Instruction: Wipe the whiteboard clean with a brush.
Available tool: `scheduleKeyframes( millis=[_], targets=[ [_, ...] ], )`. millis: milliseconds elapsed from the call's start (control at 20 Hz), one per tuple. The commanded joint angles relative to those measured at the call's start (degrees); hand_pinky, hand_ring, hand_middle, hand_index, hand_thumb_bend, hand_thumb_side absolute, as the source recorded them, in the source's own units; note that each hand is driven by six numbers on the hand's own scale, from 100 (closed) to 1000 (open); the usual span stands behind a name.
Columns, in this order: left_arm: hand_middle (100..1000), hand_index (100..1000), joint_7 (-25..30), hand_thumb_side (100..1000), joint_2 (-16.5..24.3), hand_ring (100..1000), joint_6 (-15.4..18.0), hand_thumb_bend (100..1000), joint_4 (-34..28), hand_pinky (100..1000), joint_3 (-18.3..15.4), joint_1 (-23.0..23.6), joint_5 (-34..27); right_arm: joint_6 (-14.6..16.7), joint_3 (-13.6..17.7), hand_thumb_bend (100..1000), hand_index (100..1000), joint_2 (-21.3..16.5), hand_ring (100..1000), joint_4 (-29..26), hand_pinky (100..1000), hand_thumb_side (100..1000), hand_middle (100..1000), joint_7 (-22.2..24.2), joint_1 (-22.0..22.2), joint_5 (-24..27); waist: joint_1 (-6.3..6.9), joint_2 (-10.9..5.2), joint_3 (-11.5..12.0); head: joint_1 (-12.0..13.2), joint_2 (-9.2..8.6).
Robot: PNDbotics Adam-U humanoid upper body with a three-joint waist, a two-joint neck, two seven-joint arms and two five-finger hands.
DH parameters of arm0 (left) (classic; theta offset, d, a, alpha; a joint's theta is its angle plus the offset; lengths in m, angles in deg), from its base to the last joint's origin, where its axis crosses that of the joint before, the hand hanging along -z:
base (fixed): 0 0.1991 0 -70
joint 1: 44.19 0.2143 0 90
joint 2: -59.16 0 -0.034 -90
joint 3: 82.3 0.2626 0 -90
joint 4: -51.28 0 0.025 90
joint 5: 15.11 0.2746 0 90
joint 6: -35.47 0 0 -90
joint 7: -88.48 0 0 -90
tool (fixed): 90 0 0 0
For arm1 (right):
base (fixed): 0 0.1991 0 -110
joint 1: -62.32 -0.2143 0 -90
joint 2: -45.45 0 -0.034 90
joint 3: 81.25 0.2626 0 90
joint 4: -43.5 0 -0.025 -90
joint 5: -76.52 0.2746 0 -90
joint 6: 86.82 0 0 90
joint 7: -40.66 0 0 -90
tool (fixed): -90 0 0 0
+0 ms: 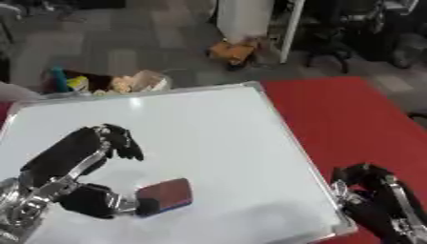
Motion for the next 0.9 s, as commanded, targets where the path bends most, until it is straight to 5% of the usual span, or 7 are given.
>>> scheduleKeyframes(
  millis=[50,550,900],
  targets=[
    [473,607,-2.6,861,1.1,526,-2.6,721,-1.8,449,-4.6,0.5,-2.1,0.1,0.7,100,485,-1.1,472,-0.6,177,115,359,-0.3,0.0,-0.1,-0.12,-1.17,0.2,-0.2,0.03],
    [475,594,-12.1,877,-2.4,531,-10.0,685,-3.7,425,-17.4,7.3,-10.6,0.1,0.9,100,488,-0.9,473,-0.5,180,132,361,-0.8,0.1,-0.1,-0.2,-1.1,1.0,-0.4,-0.17],
    [482,603,-18.5,890,-5.7,537,-12.0,668,-3.7,426,-23.0,11.7,-17.1,0.4,1.2,100,490,-0.7,473,-0.2,182,226,363,-1.7,0.0,-0.1,0.0,-1.07,1.9,3.1,-0.39]
  ],
)
